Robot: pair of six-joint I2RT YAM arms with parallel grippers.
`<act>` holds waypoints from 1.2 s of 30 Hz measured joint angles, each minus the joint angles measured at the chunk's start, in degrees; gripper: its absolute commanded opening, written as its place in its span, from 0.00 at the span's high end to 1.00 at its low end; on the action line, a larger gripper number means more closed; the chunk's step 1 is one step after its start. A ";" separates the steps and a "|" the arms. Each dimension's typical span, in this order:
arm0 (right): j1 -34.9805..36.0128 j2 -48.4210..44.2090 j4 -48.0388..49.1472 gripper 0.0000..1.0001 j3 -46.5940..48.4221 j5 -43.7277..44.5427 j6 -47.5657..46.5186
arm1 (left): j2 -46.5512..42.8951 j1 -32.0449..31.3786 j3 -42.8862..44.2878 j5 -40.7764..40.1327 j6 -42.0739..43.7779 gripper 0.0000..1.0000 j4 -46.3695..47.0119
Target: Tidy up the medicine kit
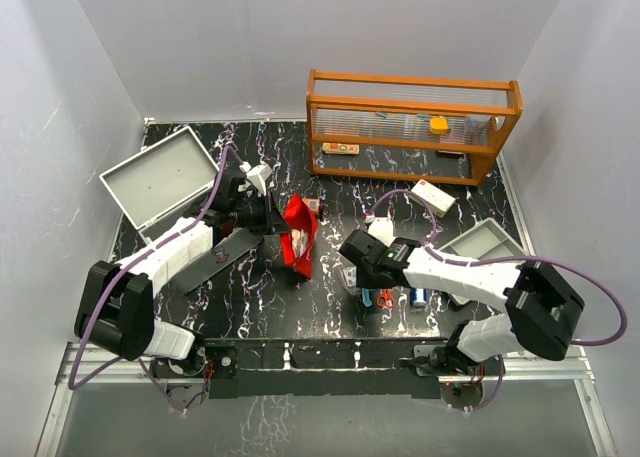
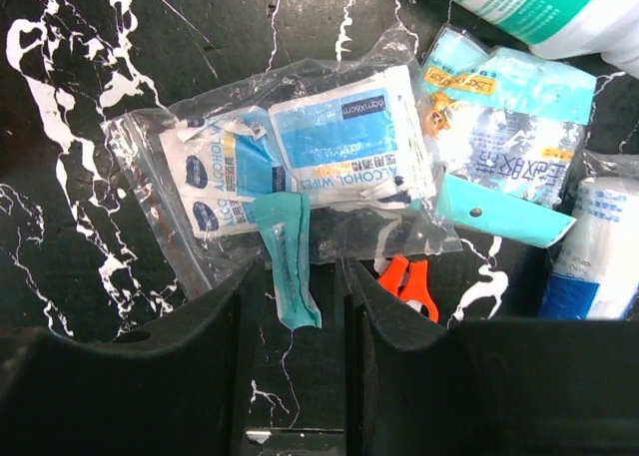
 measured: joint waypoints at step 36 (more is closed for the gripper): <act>-0.98 5.11 3.76 0.86 -0.35 -1.64 -1.90 | 0.00 0.00 -0.28 0.96 -0.17 1.00 0.50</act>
